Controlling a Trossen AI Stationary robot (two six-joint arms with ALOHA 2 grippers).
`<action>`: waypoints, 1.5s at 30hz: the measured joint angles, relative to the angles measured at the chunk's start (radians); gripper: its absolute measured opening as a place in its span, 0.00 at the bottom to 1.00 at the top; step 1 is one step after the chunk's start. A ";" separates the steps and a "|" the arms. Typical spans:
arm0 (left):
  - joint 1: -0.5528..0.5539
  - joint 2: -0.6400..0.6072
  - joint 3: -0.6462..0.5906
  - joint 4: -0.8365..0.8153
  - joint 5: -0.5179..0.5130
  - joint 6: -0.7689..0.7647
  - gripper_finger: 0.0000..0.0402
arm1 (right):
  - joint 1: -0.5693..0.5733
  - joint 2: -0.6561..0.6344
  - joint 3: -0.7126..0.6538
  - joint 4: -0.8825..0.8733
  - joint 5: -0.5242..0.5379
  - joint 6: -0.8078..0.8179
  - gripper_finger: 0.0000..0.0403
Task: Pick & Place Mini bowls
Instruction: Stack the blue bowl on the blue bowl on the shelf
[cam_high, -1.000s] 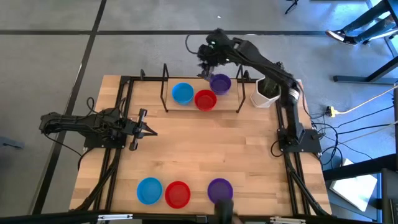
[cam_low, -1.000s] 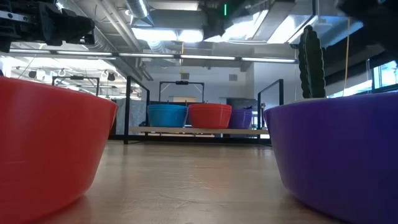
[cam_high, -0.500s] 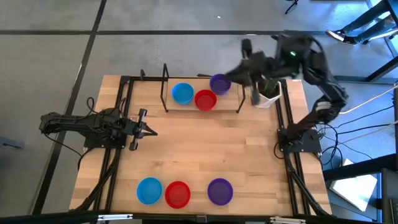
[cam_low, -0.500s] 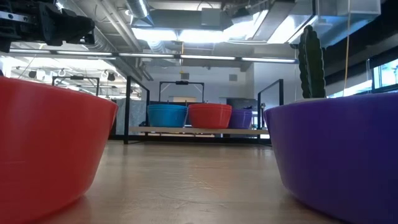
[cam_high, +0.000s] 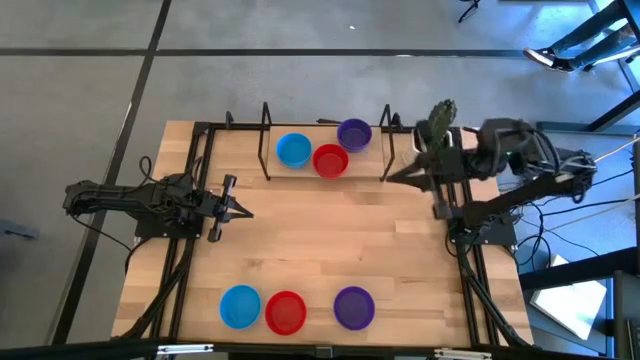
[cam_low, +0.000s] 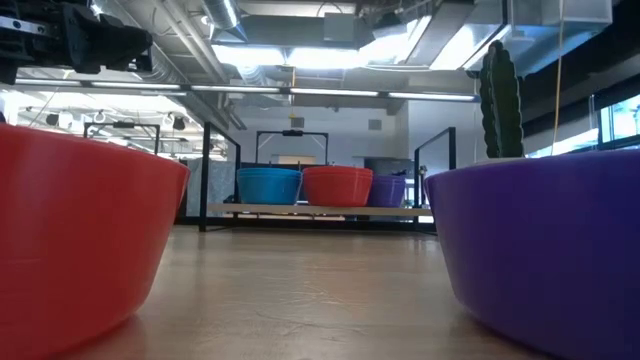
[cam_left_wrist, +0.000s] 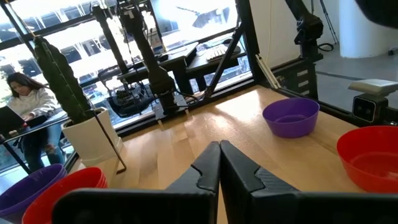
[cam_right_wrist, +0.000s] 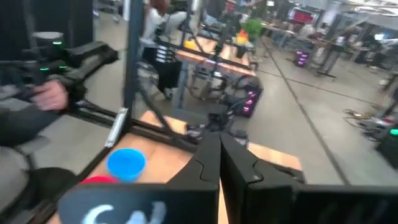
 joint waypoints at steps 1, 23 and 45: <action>0.000 0.000 0.000 0.000 0.000 -0.001 0.01 | -0.002 -0.044 -0.066 0.018 -0.015 0.005 0.00; 0.000 0.000 0.000 0.008 -0.073 0.010 0.02 | -0.079 -0.661 -1.134 0.717 -0.053 0.048 0.01; 0.000 0.000 0.000 0.076 -0.077 0.025 0.01 | -0.088 -0.898 -1.483 0.779 -0.045 0.055 0.01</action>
